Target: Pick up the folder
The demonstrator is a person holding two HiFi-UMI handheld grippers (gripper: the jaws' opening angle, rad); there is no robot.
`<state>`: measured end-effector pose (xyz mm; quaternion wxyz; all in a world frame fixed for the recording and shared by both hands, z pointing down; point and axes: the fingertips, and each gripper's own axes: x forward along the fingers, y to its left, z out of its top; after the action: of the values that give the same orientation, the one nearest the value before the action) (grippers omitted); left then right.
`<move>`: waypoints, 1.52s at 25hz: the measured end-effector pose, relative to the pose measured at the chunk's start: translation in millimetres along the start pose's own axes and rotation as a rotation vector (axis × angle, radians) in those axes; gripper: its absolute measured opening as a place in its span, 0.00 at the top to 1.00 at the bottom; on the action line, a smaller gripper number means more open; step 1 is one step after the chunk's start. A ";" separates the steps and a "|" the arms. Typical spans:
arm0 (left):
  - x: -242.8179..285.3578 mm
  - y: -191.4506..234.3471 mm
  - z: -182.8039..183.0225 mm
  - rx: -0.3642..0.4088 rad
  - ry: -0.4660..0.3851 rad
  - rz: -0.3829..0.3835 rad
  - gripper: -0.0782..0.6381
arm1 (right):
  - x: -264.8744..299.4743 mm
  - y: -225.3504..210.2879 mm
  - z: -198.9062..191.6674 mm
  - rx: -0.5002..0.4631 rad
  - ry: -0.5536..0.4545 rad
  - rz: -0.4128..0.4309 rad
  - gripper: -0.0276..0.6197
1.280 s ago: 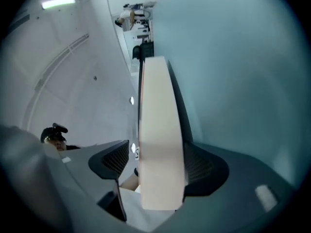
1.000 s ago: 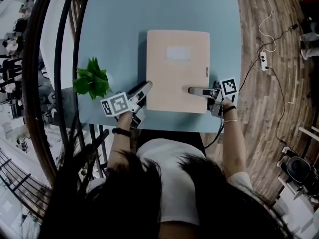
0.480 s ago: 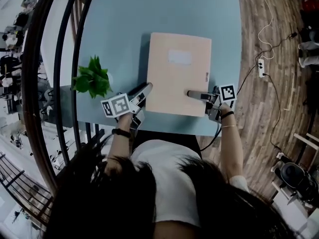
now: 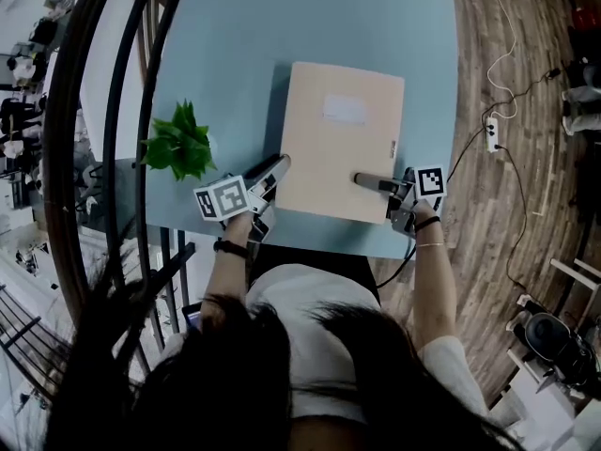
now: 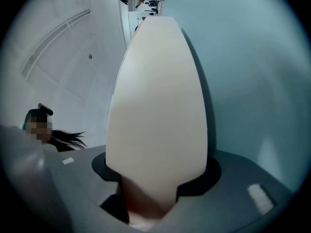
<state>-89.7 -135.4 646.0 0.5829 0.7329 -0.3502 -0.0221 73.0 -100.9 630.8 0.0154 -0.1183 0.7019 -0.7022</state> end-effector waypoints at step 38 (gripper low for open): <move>-34.8 -160.5 62.4 0.534 -0.179 -0.123 0.61 | -55.2 151.9 22.5 -0.556 -0.237 -0.081 0.52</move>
<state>-65.2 -157.0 473.4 0.3337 0.8754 -0.3486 -0.0292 108.9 -114.8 472.2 0.0363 -0.2269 0.8553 -0.4643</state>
